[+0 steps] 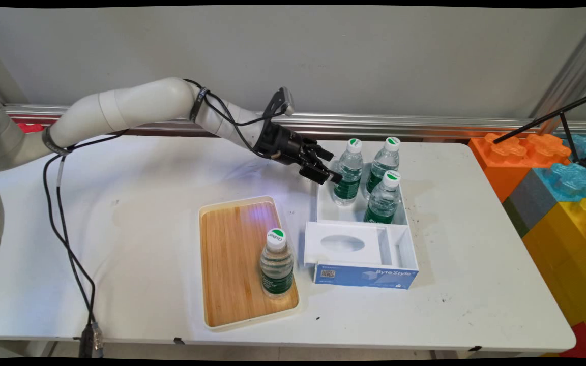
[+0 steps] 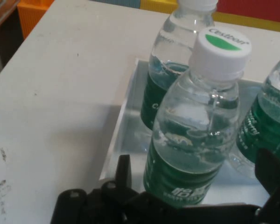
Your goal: Pick up the green bottle from the white box
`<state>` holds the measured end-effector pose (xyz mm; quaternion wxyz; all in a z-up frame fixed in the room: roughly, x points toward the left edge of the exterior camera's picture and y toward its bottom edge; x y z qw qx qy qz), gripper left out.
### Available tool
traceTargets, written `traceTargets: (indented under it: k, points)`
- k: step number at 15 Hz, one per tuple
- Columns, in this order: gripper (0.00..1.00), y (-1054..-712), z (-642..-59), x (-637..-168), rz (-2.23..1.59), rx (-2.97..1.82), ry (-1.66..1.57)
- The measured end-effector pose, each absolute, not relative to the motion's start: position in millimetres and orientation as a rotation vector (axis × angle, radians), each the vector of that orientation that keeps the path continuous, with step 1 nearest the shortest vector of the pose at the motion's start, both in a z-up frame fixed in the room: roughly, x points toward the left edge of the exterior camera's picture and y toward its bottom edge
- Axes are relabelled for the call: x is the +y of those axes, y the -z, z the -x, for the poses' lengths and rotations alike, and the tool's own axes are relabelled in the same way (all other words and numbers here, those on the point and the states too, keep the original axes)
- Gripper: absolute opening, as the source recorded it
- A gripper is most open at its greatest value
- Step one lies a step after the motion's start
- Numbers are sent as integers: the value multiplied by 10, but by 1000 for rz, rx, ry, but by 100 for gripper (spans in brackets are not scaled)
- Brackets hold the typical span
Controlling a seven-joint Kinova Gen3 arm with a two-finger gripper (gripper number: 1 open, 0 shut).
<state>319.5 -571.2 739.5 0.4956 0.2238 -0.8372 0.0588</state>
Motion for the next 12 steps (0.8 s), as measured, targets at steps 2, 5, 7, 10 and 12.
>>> traceTargets:
  k: [2,5,7,10,12]
  points:
    - [100,-7384,-3171,-5728,-541,-2027,-144]
    - [100,-7364,-3123,-5757,-539,-2024,-146]
    - [100,-7355,-3094,-5775,-538,-2021,-147]
    - [100,-7346,-3052,-5808,-536,-2016,-150]
    - [100,-7337,-3028,-5831,-536,-2014,-152]
